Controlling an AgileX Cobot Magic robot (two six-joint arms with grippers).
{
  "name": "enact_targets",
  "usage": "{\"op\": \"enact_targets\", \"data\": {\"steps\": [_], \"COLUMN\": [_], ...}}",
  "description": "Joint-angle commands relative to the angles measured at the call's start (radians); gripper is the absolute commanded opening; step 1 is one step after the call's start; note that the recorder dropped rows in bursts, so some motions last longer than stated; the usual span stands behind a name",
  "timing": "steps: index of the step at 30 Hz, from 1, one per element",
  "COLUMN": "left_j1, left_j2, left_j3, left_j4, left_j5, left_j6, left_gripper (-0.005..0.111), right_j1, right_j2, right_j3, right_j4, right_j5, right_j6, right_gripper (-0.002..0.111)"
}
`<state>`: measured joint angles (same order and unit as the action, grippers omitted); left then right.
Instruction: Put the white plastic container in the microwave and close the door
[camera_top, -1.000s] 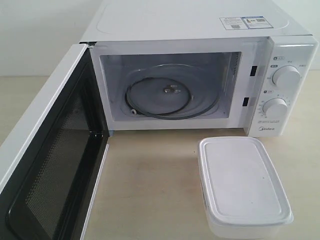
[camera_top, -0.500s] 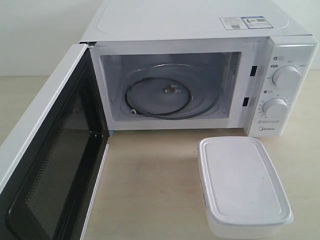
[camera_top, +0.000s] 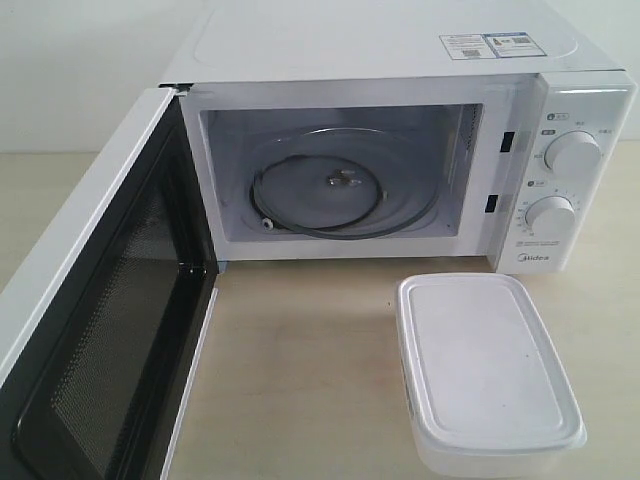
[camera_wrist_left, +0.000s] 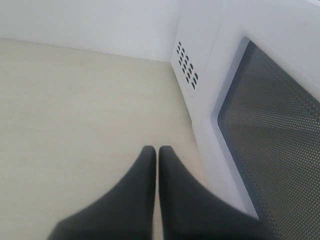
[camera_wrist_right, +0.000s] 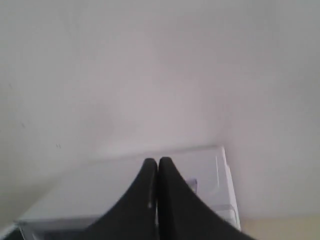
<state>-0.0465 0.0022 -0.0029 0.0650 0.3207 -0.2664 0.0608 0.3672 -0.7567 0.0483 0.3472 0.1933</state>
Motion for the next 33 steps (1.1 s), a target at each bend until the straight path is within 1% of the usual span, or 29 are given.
{"op": "enact_targets", "data": {"steps": [1,3,5,7,14,16,20,25,27,33], "left_j1": [0.001,0.001,0.001,0.001,0.001,0.001,0.001,0.001,0.001,0.001], "left_j2": [-0.002,-0.002,-0.002,-0.002,-0.002,-0.002,-0.002,-0.002,-0.002,-0.002], "left_j3": [0.003,0.003,0.003,0.003,0.003,0.003,0.003,0.003,0.003,0.003], "left_j4": [-0.002,-0.002,-0.002,-0.002,-0.002,-0.002,-0.002,-0.002,-0.002,-0.002], "left_j5": [-0.006,-0.006,-0.006,-0.006,-0.006,-0.006,-0.006,-0.006,-0.006,-0.006], "left_j6": [-0.004,-0.004,-0.004,-0.004,-0.004,-0.004,-0.004,-0.004,-0.004,-0.004], "left_gripper": [0.004,0.004,0.004,0.004,0.004,0.004,0.004,0.004,0.004,0.004], "right_j1": [-0.005,-0.005,-0.005,-0.005,0.019,0.019,0.019,0.019,0.019,0.019], "right_j2": [0.117,0.152,0.179,0.211,0.359,0.406,0.496,0.64,0.69,0.763], "right_j3": [-0.045,-0.045,-0.045,-0.045,-0.045,-0.045,-0.045,-0.045,-0.045,-0.063], "right_j4": [-0.01,-0.008,-0.004,0.029,0.302,0.344,0.386,0.535,0.577,0.586], "right_j5": [0.187,0.202,0.256,0.309,0.425,0.454,0.479,0.578,0.583,0.55], "right_j6": [-0.036,-0.039,-0.051,-0.146,-0.402,-0.474,-0.511,-0.687,-0.725,-0.73], "right_gripper": [0.0,0.0,0.0,0.0,0.0,0.0,0.0,0.0,0.0,0.0]}}
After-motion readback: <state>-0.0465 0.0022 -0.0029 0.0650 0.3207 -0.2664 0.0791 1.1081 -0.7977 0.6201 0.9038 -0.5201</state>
